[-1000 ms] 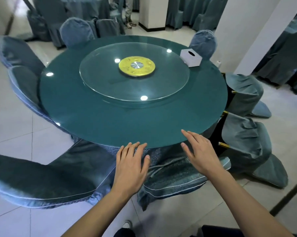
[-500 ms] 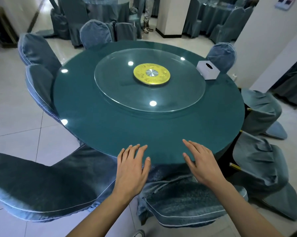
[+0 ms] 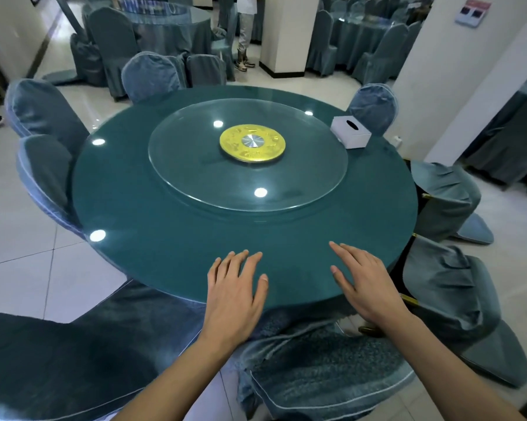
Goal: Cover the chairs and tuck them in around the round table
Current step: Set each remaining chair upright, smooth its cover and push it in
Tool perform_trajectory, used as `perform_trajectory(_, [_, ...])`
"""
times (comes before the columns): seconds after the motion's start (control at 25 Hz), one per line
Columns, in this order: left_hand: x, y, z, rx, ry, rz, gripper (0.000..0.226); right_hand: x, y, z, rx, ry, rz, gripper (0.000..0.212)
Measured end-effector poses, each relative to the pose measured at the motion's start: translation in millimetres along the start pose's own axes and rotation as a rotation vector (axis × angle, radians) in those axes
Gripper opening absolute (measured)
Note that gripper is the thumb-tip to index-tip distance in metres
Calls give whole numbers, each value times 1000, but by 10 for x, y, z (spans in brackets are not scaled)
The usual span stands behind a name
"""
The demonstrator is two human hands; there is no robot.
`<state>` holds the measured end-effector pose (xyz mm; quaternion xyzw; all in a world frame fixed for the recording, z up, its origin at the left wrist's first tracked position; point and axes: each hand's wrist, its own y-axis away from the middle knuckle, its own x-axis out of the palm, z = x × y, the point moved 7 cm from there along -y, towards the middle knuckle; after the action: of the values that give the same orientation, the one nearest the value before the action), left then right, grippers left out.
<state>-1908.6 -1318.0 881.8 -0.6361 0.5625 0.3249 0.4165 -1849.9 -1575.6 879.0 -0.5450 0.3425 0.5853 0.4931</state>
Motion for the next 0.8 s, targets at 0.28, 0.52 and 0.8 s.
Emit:
perform_trajectory(0.28, [308, -150, -302, -11, 6, 15, 54, -72, 24, -511, 23, 19, -2, 54])
perform_trajectory(0.52, [630, -158, -696, -50, 7, 34, 58, -79, 114, -1026, 20, -4, 18, 54])
perform_trajectory(0.8, [1080, 343, -1045, -58, -57, 156, 61, 190, 526, -1410, -75, -44, 152, 57])
